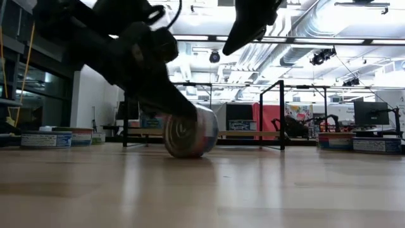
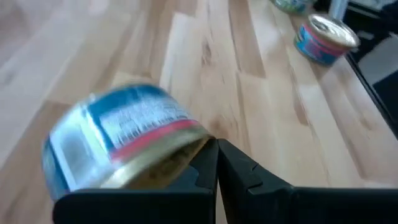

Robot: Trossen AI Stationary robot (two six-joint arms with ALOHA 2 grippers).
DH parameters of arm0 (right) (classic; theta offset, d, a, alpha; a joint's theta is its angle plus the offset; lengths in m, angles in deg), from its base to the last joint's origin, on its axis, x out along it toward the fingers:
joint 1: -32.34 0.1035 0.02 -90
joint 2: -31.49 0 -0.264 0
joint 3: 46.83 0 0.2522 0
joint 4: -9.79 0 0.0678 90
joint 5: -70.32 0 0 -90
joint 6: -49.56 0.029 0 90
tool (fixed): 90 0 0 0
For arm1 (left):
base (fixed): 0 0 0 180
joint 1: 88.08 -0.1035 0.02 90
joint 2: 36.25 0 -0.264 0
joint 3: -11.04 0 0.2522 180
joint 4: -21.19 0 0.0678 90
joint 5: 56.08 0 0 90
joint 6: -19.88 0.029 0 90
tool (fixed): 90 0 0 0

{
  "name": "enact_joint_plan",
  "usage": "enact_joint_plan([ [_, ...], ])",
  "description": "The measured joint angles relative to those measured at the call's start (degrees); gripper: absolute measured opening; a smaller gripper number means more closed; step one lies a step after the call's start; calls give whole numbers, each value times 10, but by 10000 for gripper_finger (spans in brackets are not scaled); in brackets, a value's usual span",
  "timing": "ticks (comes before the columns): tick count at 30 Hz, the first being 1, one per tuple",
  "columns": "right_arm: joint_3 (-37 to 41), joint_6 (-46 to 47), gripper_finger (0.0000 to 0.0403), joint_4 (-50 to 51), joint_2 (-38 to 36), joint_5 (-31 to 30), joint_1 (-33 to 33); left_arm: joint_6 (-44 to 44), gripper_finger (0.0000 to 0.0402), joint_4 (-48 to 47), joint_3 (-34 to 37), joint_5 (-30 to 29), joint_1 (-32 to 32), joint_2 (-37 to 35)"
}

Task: Stack canned seafood by type on shelf
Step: Stack the blue pink tuna can on top of the other blue pink tuna can on the shelf

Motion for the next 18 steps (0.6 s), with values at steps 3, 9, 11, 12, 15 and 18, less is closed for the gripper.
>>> enact_joint_plan([
  [3,0,9,0,7,-9,-7,1,-6,0,-1,-20,-3,0,32],
  [9,0,50,0,24,-32,-12,10,-18,0,-66,-56,35,0,35],
  [11,5,64,0,25,-34,-9,14,-12,0,-102,-55,41,0,14],
  [12,9,72,0,25,-34,-5,16,-11,0,-119,-55,46,0,0],
  [15,27,88,0,4,-34,14,21,-11,0,-188,-56,59,0,-50],
  [18,54,106,1,-60,-34,54,22,-9,0,-264,-51,61,0,-107],
])
